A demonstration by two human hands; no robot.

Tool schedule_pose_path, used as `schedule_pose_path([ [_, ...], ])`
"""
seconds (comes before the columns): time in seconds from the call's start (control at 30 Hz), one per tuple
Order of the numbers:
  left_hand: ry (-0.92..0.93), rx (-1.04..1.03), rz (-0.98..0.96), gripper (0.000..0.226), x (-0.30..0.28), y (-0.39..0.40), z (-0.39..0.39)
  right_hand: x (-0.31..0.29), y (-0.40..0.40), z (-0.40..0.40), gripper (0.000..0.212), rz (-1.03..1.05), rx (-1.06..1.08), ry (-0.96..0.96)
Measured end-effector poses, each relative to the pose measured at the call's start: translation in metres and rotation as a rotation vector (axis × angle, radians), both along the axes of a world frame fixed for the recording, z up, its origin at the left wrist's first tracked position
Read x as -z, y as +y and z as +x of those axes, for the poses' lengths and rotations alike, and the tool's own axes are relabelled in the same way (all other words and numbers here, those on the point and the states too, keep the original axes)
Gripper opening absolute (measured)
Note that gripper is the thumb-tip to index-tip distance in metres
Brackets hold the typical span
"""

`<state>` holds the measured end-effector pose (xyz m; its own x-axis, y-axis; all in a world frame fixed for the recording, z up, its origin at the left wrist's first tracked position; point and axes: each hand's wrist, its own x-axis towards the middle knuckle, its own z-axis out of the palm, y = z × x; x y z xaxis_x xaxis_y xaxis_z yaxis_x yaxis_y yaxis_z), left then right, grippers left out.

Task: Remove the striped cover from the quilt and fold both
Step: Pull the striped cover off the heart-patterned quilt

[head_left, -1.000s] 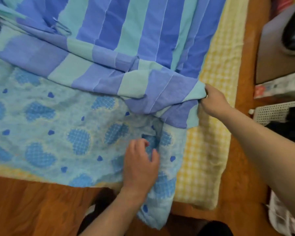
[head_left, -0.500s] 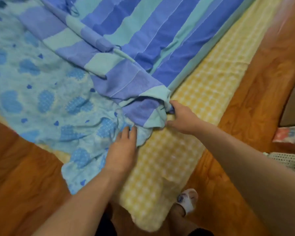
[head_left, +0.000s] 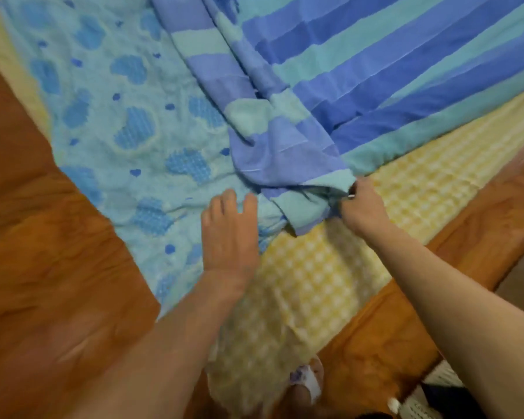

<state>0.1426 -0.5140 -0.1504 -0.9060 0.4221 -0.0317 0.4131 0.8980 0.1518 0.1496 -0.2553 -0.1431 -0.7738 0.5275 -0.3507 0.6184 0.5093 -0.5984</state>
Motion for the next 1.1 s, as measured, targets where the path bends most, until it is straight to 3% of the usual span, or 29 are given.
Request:
schedule_pose_path([
  [0.07, 0.056, -0.007, 0.18, 0.023, 0.005, 0.033, 0.018, 0.003, -0.015, 0.007, 0.043, -0.056, -0.103, 0.155],
  [0.17, -0.143, -0.08, 0.02, 0.048, 0.014, 0.05, 0.034, 0.012, -0.019, 0.018, 0.04, 0.035, -0.198, 0.173],
  [0.33, 0.063, 0.05, -0.163, 0.04, 0.03, 0.051, -0.011, 0.024, -0.004, -0.004, 0.038, -0.069, -0.211, 0.253],
  [0.43, -0.115, 0.023, -0.266, 0.045, 0.005, 0.064, -0.012, 0.025, -0.016, -0.003, 0.051, -0.188, -0.35, 0.097],
  [0.53, -0.301, -0.149, -0.16, 0.043, -0.036, 0.093, 0.004, 0.002, -0.01, 0.02, 0.061, -0.297, -0.523, 0.026],
  [0.6, -0.349, -0.195, -0.02, 0.051, -0.066, 0.106, 0.017, -0.023, 0.018, 0.026, 0.055, -0.266, -0.526, 0.088],
  [0.67, -0.322, -0.143, -0.02, 0.074, -0.096, 0.104, 0.032, -0.047, 0.061, 0.017, 0.036, -0.252, -0.447, 0.166],
  [0.73, -0.255, -0.043, -0.112, 0.088, -0.118, 0.092, 0.052, -0.061, 0.124, 0.002, 0.017, -0.179, -0.26, 0.213],
  [0.8, -0.204, 0.054, -0.161, 0.079, -0.127, 0.084, 0.083, -0.066, 0.203, -0.022, 0.012, -0.004, -0.084, 0.144],
  [0.93, -0.311, 0.022, -0.187, 0.064, -0.091, 0.105, 0.134, -0.062, 0.35, -0.065, 0.041, 0.268, 0.207, -0.083],
  [1.03, -0.51, -0.14, -0.28, 0.055, -0.051, 0.145, 0.154, -0.063, 0.351, -0.06, 0.053, 0.435, -0.024, -0.206],
  [1.1, -0.58, -0.271, -0.345, 0.061, -0.039, 0.175, 0.16, -0.061, 0.324, -0.038, 0.057, 0.534, -0.258, -0.142],
])
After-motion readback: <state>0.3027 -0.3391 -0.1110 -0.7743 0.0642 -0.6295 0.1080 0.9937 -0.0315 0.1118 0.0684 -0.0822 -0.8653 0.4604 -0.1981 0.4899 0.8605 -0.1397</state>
